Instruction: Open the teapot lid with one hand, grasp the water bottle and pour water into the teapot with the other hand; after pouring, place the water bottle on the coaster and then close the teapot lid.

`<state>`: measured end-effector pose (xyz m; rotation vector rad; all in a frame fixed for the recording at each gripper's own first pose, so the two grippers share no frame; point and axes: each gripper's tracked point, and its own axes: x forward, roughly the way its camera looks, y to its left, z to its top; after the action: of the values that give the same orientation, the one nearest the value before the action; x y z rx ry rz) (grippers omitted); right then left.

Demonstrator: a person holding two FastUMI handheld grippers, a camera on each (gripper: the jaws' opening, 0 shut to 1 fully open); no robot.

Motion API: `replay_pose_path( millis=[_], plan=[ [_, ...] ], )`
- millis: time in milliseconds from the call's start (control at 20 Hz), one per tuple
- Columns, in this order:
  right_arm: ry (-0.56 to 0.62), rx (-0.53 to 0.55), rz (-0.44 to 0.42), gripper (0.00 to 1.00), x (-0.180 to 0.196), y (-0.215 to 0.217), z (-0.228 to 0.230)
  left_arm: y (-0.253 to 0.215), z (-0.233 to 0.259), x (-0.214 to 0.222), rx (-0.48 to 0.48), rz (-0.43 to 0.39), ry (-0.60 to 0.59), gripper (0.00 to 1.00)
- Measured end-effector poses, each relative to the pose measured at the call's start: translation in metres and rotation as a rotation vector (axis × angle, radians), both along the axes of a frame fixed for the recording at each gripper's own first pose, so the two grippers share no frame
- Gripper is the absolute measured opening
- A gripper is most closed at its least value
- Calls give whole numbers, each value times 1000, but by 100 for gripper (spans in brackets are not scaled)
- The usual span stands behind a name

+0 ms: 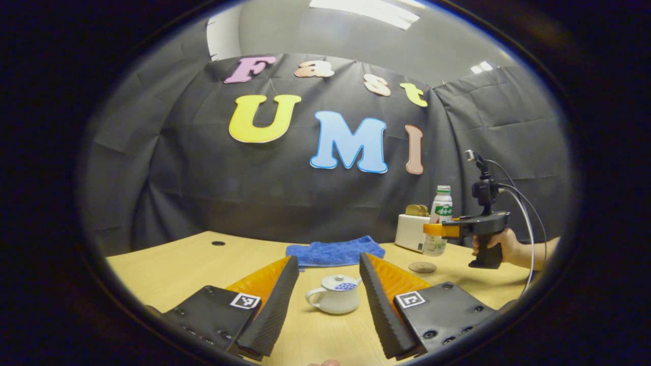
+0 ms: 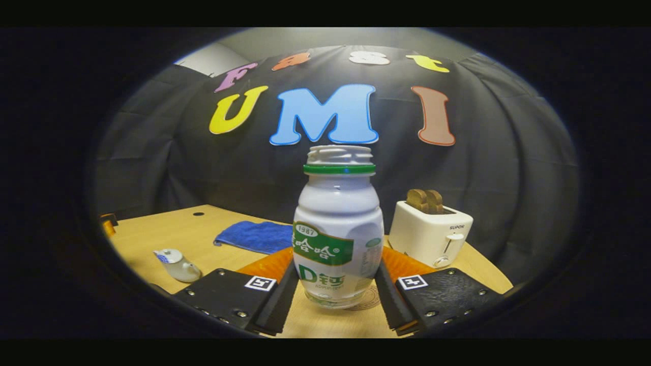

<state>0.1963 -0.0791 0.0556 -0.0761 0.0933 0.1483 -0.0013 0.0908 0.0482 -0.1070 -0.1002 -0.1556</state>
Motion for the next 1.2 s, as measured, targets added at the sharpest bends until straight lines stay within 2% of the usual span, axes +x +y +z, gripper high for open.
replay_pose_path(
  millis=[100, 350, 850, 950, 1000, 1050, 1200],
  plan=[
    [30, 12, -18, 73, 16, -9, -17, -3, -1, -4, -11, -11, -1, 84],
    [84, 35, -57, 73, 37, -22, -45, -6, -1, -1, 31, -15, -7, 85],
    [89, 31, -43, 73, 41, -22, -60, -15, -11, 1, 41, -35, 17, 85],
    [112, 14, -44, 78, 35, -22, -67, -14, -10, 0, 53, -33, 22, 85],
    [109, 10, -47, 75, 30, -23, -64, -12, -7, -2, 56, -28, 16, 85],
    [93, 14, -53, 99, 23, -23, -57, -11, -3, -4, 54, -25, 10, 85],
    [43, 40, -77, 98, -27, -23, -32, -11, 1, -8, 48, -18, 5, 86]
  ],
)
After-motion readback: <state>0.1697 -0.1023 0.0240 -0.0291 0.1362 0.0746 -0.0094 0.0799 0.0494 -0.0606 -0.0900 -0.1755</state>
